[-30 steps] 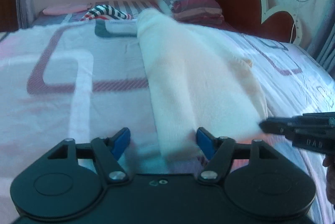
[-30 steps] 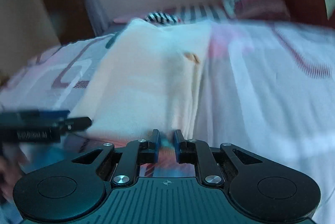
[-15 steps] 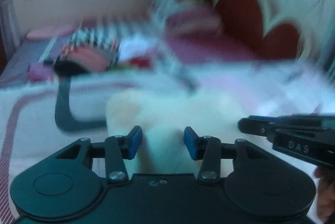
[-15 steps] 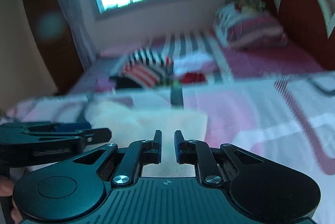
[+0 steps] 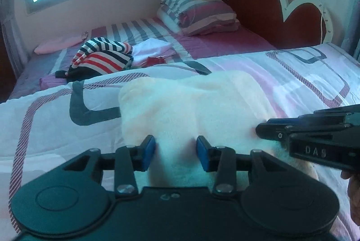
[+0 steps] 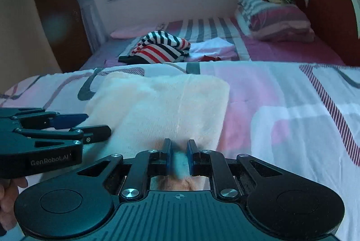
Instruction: Fold small clothes
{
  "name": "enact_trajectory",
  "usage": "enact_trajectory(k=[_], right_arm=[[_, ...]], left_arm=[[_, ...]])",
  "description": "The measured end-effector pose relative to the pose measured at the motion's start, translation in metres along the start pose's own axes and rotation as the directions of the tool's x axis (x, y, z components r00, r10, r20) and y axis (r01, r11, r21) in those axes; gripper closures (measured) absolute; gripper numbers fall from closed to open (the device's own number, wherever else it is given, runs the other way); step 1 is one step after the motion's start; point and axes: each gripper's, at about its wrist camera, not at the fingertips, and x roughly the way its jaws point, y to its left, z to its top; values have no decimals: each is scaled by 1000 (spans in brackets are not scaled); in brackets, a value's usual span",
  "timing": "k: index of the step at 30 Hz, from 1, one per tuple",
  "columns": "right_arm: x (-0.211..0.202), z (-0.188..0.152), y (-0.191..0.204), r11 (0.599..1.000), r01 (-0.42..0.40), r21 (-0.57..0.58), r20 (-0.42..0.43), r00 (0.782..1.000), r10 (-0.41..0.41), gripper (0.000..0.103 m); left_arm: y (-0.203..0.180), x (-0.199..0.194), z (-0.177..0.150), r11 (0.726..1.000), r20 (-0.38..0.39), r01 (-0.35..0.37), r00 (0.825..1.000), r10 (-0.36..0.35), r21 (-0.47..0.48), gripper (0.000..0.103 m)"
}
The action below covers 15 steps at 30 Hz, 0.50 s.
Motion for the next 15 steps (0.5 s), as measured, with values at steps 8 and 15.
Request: enact_trajectory(k=[8, 15], right_arm=[[-46, -6, 9, 1000, -25, -8, 37, 999, 25, 89], [-76, -51, 24, 997, -63, -42, -21, 998, 62, 89]], left_arm=[[-4, -36, -15, 1000, 1, -18, 1000, 18, 9, 64], [-7, -63, -53, 999, -30, -33, 999, 33, -2, 62]])
